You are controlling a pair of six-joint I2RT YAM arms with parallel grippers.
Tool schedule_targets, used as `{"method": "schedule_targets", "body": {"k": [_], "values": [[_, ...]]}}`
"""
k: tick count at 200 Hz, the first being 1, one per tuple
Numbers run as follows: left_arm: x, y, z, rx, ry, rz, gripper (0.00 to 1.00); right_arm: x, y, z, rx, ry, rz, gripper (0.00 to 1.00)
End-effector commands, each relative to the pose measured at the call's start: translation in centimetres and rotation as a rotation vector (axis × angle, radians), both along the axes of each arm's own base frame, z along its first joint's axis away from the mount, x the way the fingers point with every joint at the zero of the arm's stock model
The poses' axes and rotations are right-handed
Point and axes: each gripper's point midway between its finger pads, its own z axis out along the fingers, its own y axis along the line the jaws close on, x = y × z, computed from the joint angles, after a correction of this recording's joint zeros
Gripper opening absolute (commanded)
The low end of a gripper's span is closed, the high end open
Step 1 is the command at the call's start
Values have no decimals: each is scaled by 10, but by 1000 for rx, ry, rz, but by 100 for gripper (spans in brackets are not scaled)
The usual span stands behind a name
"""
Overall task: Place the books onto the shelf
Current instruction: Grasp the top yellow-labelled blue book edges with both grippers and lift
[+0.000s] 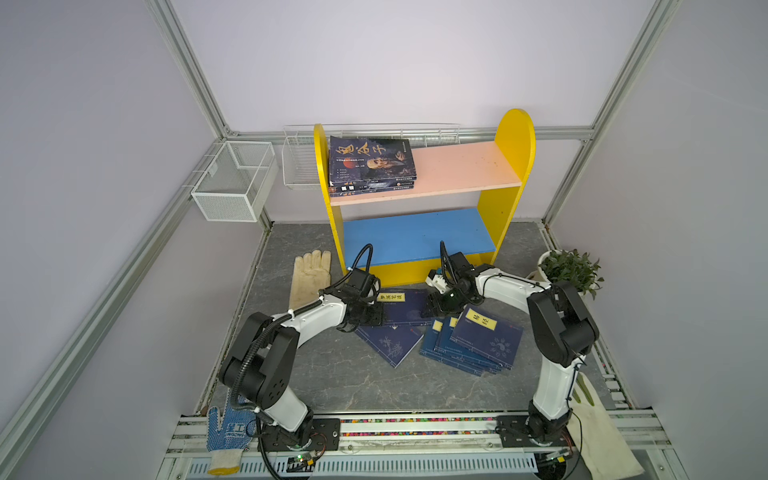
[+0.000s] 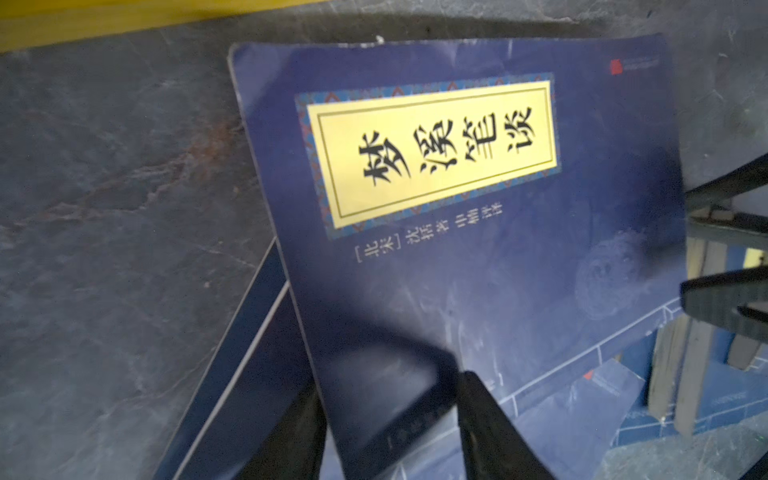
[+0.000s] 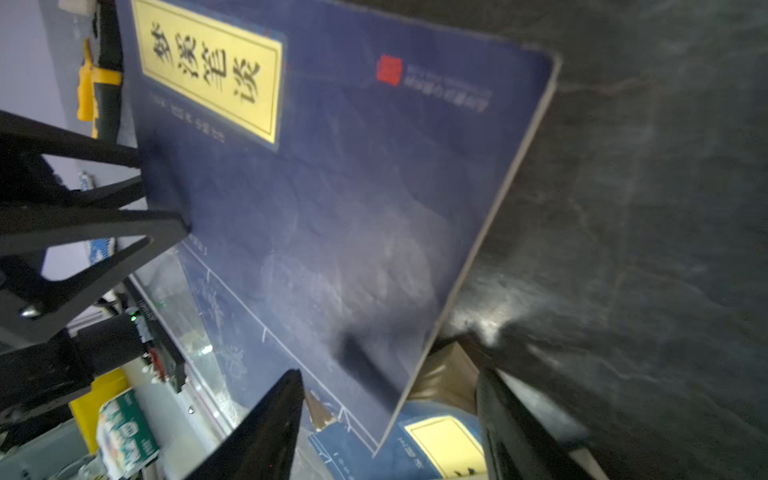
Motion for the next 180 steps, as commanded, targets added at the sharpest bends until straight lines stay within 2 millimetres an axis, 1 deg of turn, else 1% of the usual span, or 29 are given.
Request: {"method": "schedule_targets", "body": {"k": [1, 15, 27, 42, 63, 82, 97, 125, 149, 164, 180], "values": [[-19, 6, -24, 64, 85, -24, 44, -10, 12, -5, 107, 100, 19, 64], [-19, 7, -24, 72, 85, -22, 43, -8, 16, -1, 148, 107, 21, 61], [-19, 8, -26, 75, 86, -18, 41, -7, 21, 8, 202, 104, 19, 57], [-19, 8, -26, 75, 87, -13, 39, -1, 29, 26, 275, 73, 9, 51], [-20, 8, -27, 77, 91, -8, 35, 7, 33, 54, 334, 9, 0, 41], [-20, 9, -26, 75, 90, -8, 34, 10, 36, 78, 377, -41, 2, 37], [-19, 8, -26, 74, 87, -7, 34, 11, 36, 89, 390, -65, -4, 34], [-16, 6, -22, 64, 76, -7, 34, 13, 38, 103, 406, -105, -21, 29], [-14, 3, -19, 51, 67, -11, 34, 13, 39, 111, 412, -145, -17, 27], [-13, 0, -17, 38, 62, -19, 34, 14, 40, 111, 410, -150, -20, 27], [-13, -1, -14, 27, 53, -22, 33, 15, 40, 104, 384, -142, -23, 25]]}}
